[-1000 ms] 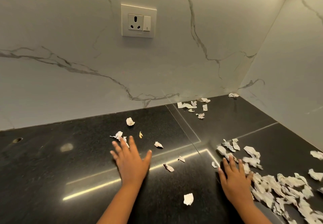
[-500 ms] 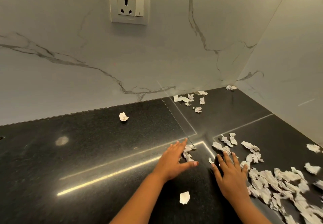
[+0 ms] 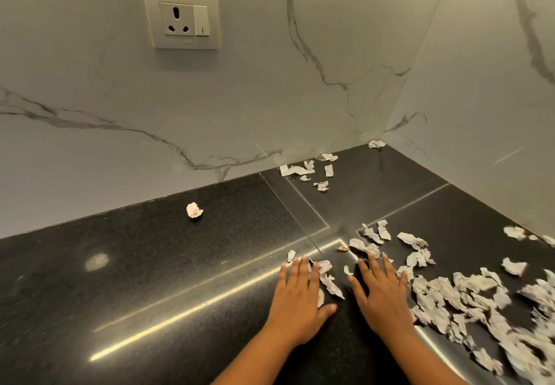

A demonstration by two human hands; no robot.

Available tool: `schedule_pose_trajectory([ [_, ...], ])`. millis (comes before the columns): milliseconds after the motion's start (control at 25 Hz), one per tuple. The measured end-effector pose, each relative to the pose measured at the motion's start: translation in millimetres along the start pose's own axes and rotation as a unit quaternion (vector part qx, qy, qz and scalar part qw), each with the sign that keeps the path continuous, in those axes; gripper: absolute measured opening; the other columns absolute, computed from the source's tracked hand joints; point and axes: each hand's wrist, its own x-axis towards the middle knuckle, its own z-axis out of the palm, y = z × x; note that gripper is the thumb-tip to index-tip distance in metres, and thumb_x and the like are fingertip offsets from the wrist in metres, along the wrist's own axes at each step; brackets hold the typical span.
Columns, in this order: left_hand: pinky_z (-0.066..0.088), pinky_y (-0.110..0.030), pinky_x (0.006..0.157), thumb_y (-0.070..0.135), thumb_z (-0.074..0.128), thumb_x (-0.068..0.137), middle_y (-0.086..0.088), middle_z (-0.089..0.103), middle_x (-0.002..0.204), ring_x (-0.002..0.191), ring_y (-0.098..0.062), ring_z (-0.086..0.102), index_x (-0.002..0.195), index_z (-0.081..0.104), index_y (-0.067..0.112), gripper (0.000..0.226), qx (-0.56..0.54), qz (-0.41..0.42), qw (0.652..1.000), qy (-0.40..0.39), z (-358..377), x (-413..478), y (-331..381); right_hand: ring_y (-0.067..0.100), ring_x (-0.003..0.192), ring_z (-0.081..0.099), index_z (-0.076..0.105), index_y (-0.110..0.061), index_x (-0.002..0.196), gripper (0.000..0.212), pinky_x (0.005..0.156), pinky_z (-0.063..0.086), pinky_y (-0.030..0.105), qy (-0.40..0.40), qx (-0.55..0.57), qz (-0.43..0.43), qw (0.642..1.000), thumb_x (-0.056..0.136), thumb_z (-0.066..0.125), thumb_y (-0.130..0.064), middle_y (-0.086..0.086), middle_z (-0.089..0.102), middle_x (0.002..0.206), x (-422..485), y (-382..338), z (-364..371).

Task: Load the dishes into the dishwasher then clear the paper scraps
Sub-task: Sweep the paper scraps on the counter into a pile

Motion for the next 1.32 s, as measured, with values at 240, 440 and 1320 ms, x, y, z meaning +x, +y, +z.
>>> schedule_pose_trajectory([
  [240,-0.009,-0.043,0.118,0.046,0.044,0.093,-0.007,-0.028,0.152,0.140,-0.027,-0.028,0.149,-0.013,0.019,0.085,-0.105,0.041,0.994,-0.004,-6.5,45.2,29.0,0.016,0.137,0.019,0.047,-0.019,0.136,0.074,0.110,0.021,0.057,0.056,0.038,-0.005,0.998,0.091,0.003,-0.059,0.003,0.044,0.144,-1.9,3.5,4.2],
  [440,-0.016,-0.044,0.112,0.068,0.038,0.082,-0.016,-0.022,0.153,0.140,-0.036,-0.024,0.147,-0.014,0.013,0.099,-0.078,-0.221,0.945,0.228,-28.2,53.1,-74.9,0.018,0.141,0.018,0.041,-0.038,0.136,0.060,0.110,0.013,0.052,0.045,0.027,-0.044,0.998,0.089,0.017,-0.066,-0.005,0.038,0.146,-3.4,4.7,7.2],
  [1320,0.010,-0.027,0.115,0.095,0.015,0.059,0.005,0.008,0.158,0.145,-0.008,0.006,0.151,0.009,0.023,0.116,-0.336,-0.037,0.938,0.077,-1.8,48.8,25.9,0.019,0.140,0.025,0.025,-0.045,0.141,0.060,0.113,0.012,0.045,0.054,0.081,-0.135,0.986,0.085,0.045,-0.054,-0.006,0.035,0.146,-10.5,10.5,-1.6],
])
